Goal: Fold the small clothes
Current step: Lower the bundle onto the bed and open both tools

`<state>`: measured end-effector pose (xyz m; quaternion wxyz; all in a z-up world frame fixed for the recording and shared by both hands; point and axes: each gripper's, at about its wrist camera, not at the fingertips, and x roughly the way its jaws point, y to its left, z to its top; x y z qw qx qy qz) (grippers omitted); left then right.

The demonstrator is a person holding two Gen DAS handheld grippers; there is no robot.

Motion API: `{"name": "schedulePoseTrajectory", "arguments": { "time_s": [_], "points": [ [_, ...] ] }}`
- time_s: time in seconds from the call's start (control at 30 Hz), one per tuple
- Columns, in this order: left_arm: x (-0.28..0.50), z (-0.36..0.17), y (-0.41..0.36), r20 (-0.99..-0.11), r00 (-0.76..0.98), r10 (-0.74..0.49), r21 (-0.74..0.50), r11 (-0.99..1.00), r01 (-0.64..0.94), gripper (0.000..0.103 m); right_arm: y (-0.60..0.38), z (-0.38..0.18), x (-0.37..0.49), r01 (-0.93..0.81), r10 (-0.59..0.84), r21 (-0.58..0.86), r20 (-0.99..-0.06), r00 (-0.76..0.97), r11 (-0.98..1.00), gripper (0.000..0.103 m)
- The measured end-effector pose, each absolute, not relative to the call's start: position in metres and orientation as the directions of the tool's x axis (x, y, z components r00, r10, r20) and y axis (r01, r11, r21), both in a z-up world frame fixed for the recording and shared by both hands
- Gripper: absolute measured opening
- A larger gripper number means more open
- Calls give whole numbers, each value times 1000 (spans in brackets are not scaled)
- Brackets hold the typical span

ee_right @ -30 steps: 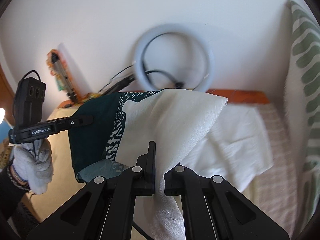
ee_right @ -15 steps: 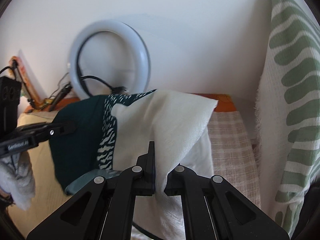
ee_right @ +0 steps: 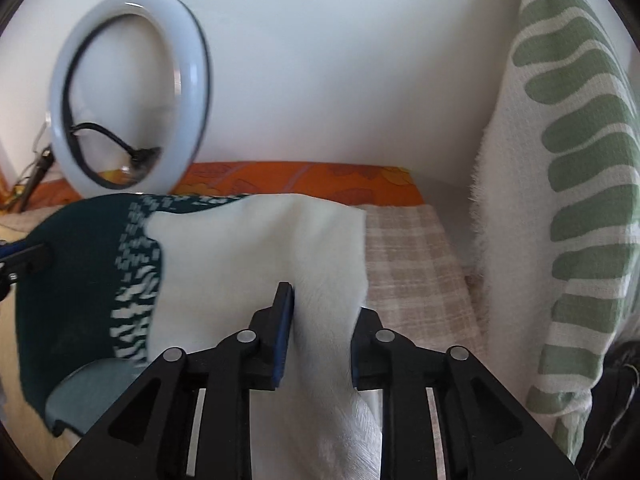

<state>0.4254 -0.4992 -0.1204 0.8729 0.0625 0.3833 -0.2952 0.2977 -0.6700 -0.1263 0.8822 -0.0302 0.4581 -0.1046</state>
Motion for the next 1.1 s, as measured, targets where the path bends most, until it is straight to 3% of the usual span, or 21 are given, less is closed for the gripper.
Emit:
{"name": "schedulePoseTrajectory", "arguments": {
  "time_s": [0.1, 0.53, 1.1],
  "points": [
    [429, -124, -492, -723, 545, -423, -92, 842, 532, 31, -672, -125, 296, 180, -255, -185, -797, 548, 966, 41],
    [406, -93, -456, -703, 562, -437, -109, 846, 521, 31, -657, -88, 275, 219, -243, -138, -770, 590, 966, 44],
    [311, -10, -389, -614, 619, -490, -92, 823, 560, 31, -583, 12, 192, 189, -206, -102, -690, 694, 977, 44]
  ]
}}
